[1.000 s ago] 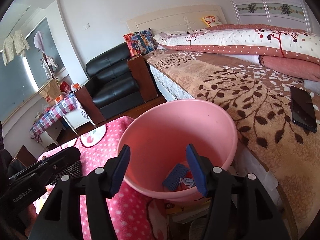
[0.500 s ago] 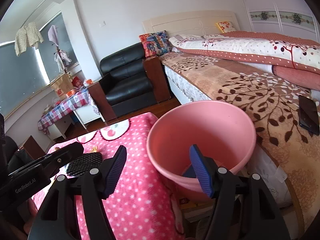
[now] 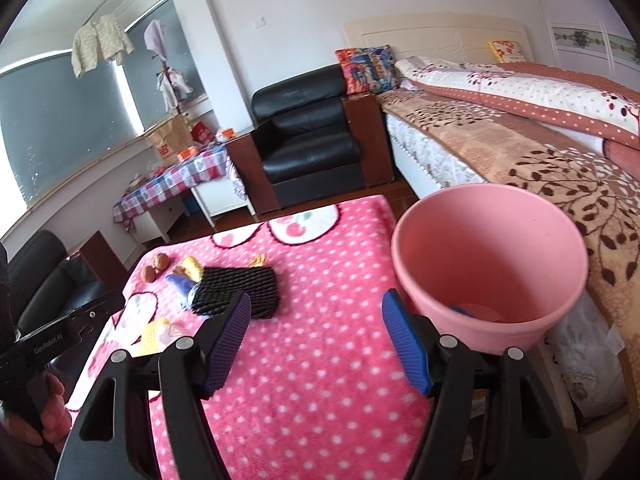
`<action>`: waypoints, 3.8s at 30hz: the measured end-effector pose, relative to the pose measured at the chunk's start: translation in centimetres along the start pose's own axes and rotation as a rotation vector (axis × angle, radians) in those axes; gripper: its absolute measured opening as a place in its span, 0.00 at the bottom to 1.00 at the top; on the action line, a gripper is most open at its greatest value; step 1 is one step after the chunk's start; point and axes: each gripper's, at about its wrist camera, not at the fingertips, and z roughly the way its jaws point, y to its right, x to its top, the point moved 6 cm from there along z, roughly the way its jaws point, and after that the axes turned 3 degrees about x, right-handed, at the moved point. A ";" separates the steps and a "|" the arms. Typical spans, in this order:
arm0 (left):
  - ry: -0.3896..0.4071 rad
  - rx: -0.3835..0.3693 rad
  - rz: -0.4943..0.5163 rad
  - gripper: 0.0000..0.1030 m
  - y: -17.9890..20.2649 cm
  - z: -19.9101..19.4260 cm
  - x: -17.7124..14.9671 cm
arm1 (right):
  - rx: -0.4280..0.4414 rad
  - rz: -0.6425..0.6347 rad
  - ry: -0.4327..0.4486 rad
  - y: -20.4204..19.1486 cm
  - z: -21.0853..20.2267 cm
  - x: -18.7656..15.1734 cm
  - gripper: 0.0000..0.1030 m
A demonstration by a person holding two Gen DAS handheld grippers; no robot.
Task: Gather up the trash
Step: 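Return both tools to the table toward the yellow net and plastic bag, then carry both items over the pink bucket and open both tools to drop them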
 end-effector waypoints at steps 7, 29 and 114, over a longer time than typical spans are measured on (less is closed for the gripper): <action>-0.102 0.099 -0.100 0.33 -6.7 0.5 -3.5 | 0.048 -0.048 -0.060 -2.7 1.8 -1.4 0.65; -0.213 0.132 -0.149 0.21 -7.1 5.9 -5.8 | 0.130 -0.145 -0.192 -7.7 5.9 -4.4 0.65; -0.031 -0.380 0.238 0.08 21.8 6.3 1.6 | -0.196 0.174 -0.017 14.5 -1.0 2.1 0.25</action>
